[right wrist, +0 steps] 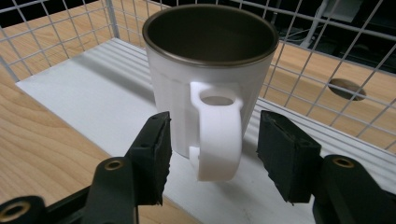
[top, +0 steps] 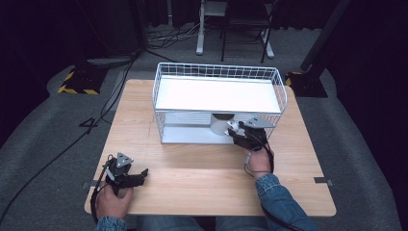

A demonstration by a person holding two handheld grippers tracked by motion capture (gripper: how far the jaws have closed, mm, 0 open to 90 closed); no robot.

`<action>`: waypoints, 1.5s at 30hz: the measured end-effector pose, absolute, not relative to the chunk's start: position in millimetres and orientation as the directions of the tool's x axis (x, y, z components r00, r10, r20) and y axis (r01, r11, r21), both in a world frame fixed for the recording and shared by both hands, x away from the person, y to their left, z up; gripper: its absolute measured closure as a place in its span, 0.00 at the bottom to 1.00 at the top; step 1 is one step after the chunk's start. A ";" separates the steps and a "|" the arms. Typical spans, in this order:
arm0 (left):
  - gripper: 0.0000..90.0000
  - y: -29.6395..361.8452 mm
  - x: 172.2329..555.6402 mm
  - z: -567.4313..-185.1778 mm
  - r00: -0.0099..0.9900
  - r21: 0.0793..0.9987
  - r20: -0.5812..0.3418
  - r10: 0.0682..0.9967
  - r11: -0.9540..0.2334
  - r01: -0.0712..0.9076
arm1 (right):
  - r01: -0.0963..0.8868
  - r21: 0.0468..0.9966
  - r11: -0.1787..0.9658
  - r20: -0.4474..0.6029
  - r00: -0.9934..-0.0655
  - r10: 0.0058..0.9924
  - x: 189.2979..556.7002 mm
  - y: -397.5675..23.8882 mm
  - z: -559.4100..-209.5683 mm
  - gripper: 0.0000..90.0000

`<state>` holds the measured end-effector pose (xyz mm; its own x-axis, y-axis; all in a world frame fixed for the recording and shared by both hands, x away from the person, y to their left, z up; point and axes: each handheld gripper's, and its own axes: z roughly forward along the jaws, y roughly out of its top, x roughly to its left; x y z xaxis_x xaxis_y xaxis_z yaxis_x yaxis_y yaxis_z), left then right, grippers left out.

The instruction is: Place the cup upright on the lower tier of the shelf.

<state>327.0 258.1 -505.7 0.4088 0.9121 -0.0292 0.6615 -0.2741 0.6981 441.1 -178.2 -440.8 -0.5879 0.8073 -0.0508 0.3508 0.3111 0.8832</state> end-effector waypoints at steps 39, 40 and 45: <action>0.18 257.5 326.0 -505.9 0.419 0.698 -0.031 0.907 -0.281 0.659 | 0.432 0.862 0.264 0.010 -0.536 0.844 365.7 -290.8 -416.3 0.28; 0.18 257.5 326.0 -505.9 0.419 0.698 -0.030 0.907 -0.281 0.659 | 0.437 0.859 0.269 0.004 -0.529 0.848 365.1 -294.5 -417.7 0.27; 0.18 257.5 326.0 -505.9 0.419 0.698 -0.030 0.907 -0.281 0.659 | 0.481 0.832 0.275 -0.003 -0.494 0.870 364.5 -310.5 -426.5 0.20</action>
<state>326.0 257.5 -505.9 0.4194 0.9073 -0.0303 0.6586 -0.2811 0.6981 364.5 -310.5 -426.5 -0.4935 0.8697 -0.0026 0.4810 0.2755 0.8323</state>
